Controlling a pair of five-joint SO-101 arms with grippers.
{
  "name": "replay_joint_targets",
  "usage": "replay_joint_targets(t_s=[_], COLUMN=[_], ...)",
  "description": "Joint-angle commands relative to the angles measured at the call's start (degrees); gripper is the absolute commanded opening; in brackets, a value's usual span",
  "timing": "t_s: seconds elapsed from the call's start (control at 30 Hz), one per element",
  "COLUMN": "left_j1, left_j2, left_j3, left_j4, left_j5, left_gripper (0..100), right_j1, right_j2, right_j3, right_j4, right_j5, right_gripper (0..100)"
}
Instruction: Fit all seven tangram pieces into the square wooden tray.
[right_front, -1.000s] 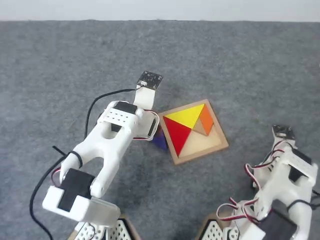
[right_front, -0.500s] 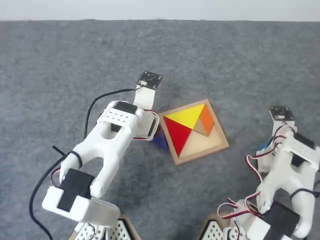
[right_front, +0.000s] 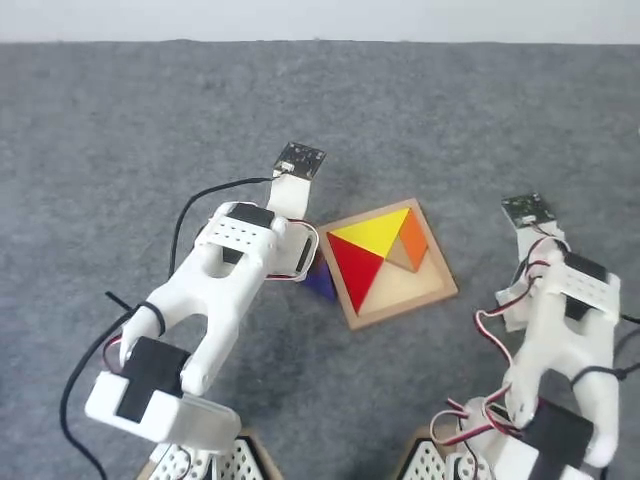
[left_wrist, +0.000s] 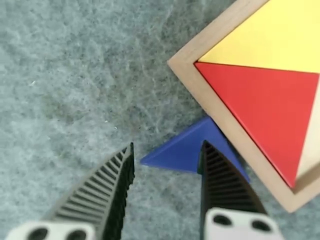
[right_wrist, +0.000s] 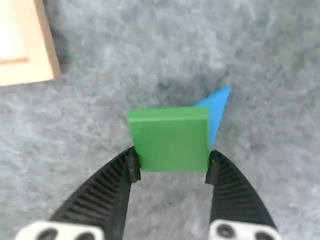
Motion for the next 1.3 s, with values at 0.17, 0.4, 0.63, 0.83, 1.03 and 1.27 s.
replay_joint_targets(t_s=[0.17,0.4,0.63,0.83,1.03,1.27], left_j1=[-0.44,-0.35,-0.09,-0.18,-0.35,-0.53], left_j2=[-2.99,-2.99,-2.90,-2.90,-2.90,-2.99], left_j3=[0.48,0.48,0.66,0.66,0.66,0.66], left_j4=[-1.76,-1.76,-2.90,-2.99,-2.99,-2.90], left_j5=[0.35,0.44,0.44,0.44,0.44,0.88], left_gripper=[21,21,21,21,21,21], right_j1=[-1.27,3.65,7.96,4.44,-5.32,-22.11], right_j2=[6.90,13.85,1.10,-12.53,-15.16,-14.99], right_j3=[-3.34,-3.87,1.58,2.64,2.46,-0.09], right_j4=[-1.19,-0.48,-0.66,-1.98,1.01,1.98], right_j5=[5.10,9.58,14.42,2.64,-2.99,-9.76], right_gripper=[15.8,15.5,15.8,13.9,12.3,12.3])
